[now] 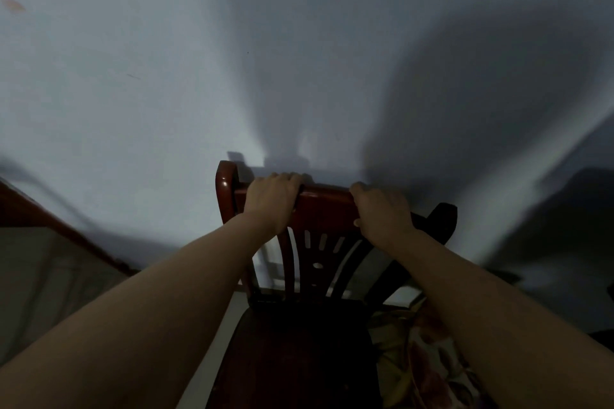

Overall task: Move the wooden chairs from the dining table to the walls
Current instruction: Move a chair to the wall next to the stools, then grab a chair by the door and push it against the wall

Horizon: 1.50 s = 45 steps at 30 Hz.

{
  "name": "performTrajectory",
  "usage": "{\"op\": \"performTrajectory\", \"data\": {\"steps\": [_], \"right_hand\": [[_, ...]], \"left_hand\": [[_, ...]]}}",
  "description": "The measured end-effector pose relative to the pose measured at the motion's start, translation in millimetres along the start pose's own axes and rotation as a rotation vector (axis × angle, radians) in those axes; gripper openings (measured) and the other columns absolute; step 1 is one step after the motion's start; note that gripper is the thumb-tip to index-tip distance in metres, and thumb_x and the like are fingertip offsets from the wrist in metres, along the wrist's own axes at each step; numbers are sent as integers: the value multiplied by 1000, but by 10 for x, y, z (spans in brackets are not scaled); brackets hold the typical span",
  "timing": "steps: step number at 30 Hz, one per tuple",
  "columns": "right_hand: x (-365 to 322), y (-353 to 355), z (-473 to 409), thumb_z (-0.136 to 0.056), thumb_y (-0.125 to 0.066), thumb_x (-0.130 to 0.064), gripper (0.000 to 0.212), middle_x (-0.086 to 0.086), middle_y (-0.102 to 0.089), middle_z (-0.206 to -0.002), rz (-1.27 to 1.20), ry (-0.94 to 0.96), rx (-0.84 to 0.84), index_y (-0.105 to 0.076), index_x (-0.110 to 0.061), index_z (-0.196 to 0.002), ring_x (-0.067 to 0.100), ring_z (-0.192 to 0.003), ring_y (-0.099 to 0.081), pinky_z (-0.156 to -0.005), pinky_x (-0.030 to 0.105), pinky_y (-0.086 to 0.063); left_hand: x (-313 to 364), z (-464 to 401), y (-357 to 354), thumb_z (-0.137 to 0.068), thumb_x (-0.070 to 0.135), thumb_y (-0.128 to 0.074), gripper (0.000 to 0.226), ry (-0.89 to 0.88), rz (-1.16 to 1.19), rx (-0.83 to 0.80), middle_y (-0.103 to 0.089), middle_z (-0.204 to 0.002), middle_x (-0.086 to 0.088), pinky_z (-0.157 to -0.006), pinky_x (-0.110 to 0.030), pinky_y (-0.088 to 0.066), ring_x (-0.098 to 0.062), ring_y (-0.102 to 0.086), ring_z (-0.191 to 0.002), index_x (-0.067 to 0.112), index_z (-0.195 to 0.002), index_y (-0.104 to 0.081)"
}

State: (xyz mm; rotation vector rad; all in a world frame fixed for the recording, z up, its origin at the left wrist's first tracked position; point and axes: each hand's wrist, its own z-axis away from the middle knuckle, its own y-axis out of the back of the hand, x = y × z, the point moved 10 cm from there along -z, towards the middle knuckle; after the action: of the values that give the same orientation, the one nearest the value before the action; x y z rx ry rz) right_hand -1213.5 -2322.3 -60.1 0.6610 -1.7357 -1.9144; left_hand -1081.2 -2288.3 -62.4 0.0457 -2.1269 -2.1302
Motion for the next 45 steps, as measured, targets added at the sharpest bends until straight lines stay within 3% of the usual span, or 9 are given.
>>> {"op": "performTrajectory", "data": {"steps": [3, 7, 11, 13, 17, 20, 29, 38, 45], "right_hand": [[-14, -62, 37, -80, -64, -6, 44, 14, -56, -115, -12, -24, -8, -43, -6, -118, 29, -98, -58, -68, 31, -40], [-12, -118, 104, -76, -69, -14, 72, 17, -42, -135, -44, -58, -71, -29, -8, -136, 33, -119, -45, -99, 40, -36], [-59, -92, 249, -77, -70, -20, 90, 20, -32, -142, -87, -87, -131, -13, -10, -145, 36, -127, -35, -109, 44, -29], [-112, -38, 314, -79, -69, -25, 91, 18, -27, -146, -111, -73, -158, -11, -12, -147, 35, -131, -31, -111, 43, -28], [-349, 133, 412, -78, -70, -29, 76, 15, -28, -145, -126, -9, -154, -29, -13, -141, 33, -133, -28, -109, 41, -32], [-675, 182, 479, -79, -70, -29, 75, 15, -28, -144, -138, 40, -186, -29, -13, -140, 32, -131, -30, -106, 41, -37], [-2047, 422, 671, -84, -66, -28, 72, 13, -32, -142, -126, 259, -211, -27, -14, -142, 30, -126, -36, -102, 40, -40], [-3655, 581, 992, -86, -62, -27, 76, 14, -23, -149, -79, 384, -211, -18, -15, -147, 30, -135, -29, -106, 38, -36], [-5397, 631, 1413, -87, -63, -30, 76, 15, -27, -148, -86, 531, -203, -19, -14, -147, 31, -135, -32, -105, 39, -39]], "left_hand": [[9, 59, -25, -86, 19, -63, 58, 0, -4, 1, -52, -135, -7, -103, -41, -40, -25, -51, -120, 17, -137, -37], [-39, 202, -5, -79, 15, -68, 75, 26, -4, -31, -42, -141, -8, -107, -44, -35, -27, -41, -129, 21, -142, -28], [-48, 407, 83, -77, 13, -68, 86, 29, 9, -99, -33, -148, -8, -110, -47, -32, -29, -32, -136, 22, -147, -20], [-68, 537, 143, -77, 11, -68, 86, 37, 7, -119, -30, -151, -8, -110, -47, -32, -29, -31, -138, 21, -148, -19], [-211, 890, 285, -77, 11, -69, 84, 69, -10, -137, -33, -150, -5, -108, -43, -34, -26, -34, -137, 21, -147, -22], [-428, 1219, 384, -79, 15, -69, 80, 137, -14, -164, -39, -145, -5, -108, -43, -34, -26, -38, -134, 20, -146, -24], [-1341, 2305, 769, -82, 20, -65, 74, 348, -66, -151, -37, -150, -2, -106, -40, -34, -24, -38, -134, 20, -145, -26], [-2369, 3685, 1129, -80, 22, -67, 67, 514, -81, -85, -42, -144, -5, -105, -41, -38, -25, -42, -130, 19, -140, -36], [-3323, 4953, 1391, -85, 25, -62, 66, 558, -108, 1, -30, -153, -2, -108, -40, -36, -22, -33, -138, 25, -144, -32]]}}
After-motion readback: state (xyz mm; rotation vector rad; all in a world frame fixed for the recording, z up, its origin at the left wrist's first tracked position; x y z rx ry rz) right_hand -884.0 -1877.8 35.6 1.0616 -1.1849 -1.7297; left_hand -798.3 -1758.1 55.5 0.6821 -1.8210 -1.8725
